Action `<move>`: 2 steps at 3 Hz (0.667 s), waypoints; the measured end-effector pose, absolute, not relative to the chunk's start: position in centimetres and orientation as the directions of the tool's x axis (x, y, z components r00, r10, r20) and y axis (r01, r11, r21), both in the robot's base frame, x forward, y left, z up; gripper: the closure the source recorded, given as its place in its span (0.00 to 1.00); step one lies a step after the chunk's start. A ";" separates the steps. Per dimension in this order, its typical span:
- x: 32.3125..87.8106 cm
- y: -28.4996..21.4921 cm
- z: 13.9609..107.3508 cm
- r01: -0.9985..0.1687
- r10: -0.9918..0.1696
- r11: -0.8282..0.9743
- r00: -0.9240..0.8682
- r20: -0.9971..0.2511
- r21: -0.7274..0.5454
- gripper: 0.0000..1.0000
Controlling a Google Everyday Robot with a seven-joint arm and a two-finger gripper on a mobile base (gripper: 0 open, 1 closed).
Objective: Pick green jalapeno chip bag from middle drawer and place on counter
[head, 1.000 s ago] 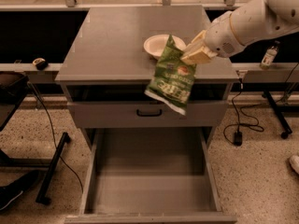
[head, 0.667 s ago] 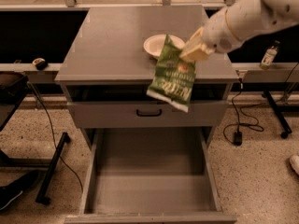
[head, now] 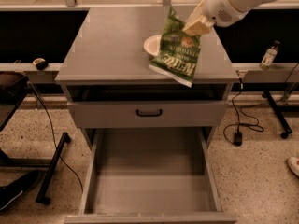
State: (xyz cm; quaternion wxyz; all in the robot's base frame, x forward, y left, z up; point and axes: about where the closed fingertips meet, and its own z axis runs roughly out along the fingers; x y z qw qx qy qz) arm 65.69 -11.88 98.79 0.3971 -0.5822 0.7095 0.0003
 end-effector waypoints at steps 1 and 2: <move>66.9 -15.3 100.1 -0.748 -0.782 0.476 -0.118 -0.612 -0.462 1.00; 67.1 -17.9 100.5 -0.694 -0.750 0.553 -0.173 -0.639 -0.461 1.00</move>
Offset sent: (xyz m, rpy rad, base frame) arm 0.0150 -0.0951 0.0245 0.1263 -0.0770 -0.3545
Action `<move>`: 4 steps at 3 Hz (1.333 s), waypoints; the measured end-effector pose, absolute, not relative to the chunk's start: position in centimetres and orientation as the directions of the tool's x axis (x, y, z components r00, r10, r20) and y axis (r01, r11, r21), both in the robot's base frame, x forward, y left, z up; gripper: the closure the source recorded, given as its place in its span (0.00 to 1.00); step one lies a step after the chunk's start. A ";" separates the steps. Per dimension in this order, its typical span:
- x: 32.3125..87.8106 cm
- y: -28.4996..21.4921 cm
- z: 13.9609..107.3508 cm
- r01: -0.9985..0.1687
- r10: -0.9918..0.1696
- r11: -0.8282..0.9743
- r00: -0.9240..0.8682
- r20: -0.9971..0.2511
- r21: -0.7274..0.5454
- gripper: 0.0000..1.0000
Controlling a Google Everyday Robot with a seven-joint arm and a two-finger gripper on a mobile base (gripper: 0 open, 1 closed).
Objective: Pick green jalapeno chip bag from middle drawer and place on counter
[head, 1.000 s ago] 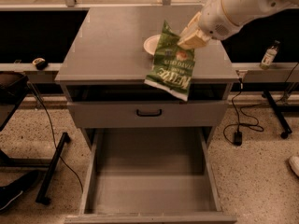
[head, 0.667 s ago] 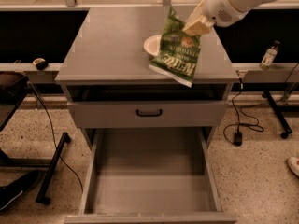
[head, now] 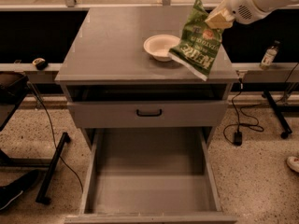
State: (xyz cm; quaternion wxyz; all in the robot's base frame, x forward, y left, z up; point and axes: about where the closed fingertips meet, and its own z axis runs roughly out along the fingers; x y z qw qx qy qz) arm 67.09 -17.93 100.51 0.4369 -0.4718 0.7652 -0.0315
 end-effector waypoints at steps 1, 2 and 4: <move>68.5 -19.3 100.1 -0.677 -0.744 0.582 -0.219 -0.631 -0.451 1.00; 70.3 -20.9 99.5 -0.658 -0.739 0.610 -0.272 -0.616 -0.441 1.00; 72.9 -24.4 97.8 -0.625 -0.708 0.670 -0.378 -0.596 -0.400 1.00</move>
Offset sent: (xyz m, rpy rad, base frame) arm 0.0538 -0.0539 -0.0117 -0.0322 0.0700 -0.1671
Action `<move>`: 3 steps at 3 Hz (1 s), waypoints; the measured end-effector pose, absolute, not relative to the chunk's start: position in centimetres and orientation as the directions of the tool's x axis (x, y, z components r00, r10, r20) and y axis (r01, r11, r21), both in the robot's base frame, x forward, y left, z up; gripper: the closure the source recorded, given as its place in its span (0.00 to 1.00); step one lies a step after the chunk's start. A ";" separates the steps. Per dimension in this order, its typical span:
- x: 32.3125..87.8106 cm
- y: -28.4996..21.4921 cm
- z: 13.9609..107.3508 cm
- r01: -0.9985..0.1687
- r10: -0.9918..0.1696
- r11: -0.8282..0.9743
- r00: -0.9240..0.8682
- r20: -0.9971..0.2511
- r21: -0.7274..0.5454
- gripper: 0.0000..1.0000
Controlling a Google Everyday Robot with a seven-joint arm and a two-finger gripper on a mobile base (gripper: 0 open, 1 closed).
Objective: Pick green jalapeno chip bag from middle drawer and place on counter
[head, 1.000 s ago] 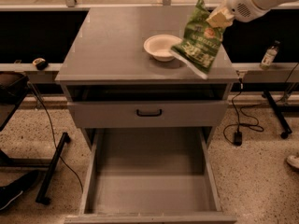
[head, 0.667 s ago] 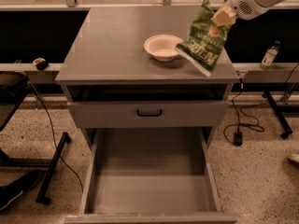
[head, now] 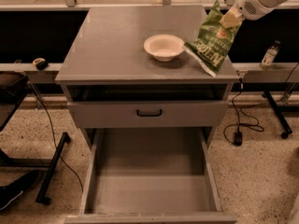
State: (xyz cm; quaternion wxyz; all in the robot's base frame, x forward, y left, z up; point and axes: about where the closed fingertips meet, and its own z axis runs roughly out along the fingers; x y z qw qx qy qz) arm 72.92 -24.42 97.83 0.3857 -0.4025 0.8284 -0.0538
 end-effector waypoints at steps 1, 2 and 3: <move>75.0 -22.7 96.3 -0.662 -0.714 0.650 -0.366 -0.596 -0.373 1.00; 76.9 -20.0 94.1 -0.716 -0.722 0.616 -0.349 -0.597 -0.327 1.00; 78.7 -16.7 91.9 -0.772 -0.725 0.574 -0.325 -0.607 -0.274 1.00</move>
Offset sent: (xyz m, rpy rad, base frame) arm 0.0731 0.0722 -0.0594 0.0741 0.1327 0.1830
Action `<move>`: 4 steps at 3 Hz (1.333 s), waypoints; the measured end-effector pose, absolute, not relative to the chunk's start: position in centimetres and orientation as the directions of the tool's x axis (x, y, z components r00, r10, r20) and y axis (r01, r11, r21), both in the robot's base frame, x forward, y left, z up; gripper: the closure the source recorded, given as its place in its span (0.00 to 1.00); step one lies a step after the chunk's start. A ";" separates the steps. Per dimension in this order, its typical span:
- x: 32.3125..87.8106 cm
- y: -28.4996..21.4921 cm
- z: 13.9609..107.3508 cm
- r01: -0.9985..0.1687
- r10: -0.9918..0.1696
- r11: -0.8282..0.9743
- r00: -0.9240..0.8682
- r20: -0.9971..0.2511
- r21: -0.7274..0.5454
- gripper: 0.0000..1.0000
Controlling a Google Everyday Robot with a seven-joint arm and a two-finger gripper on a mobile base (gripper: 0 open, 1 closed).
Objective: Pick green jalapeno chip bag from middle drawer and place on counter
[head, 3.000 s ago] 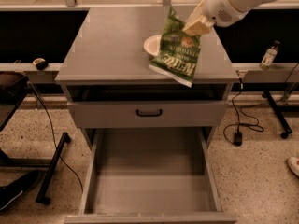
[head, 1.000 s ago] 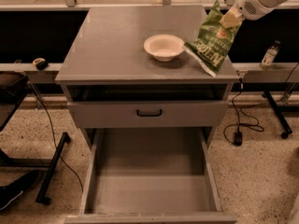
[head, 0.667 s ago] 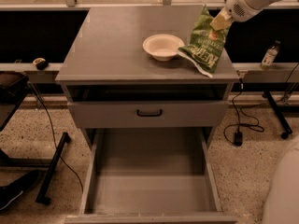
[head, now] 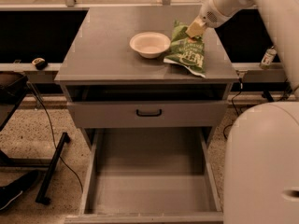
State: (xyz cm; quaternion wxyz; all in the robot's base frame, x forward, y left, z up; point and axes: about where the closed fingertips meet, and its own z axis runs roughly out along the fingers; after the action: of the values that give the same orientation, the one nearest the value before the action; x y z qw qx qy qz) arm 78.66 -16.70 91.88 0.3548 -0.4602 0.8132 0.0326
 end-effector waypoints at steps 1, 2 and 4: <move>79.0 -16.4 91.7 -0.776 -0.723 0.571 -0.321 -0.612 -0.268 0.84; 79.0 -16.4 91.7 -0.776 -0.723 0.571 -0.321 -0.612 -0.268 0.60; 79.0 -16.4 91.7 -0.776 -0.723 0.571 -0.321 -0.612 -0.268 0.14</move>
Offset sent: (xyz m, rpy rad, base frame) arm 0.0035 0.0031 -0.0014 0.0071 0.0017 0.0061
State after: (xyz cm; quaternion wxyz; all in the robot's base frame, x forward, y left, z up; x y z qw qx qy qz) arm 79.01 -16.38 91.73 0.3556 -0.4615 0.8119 0.0371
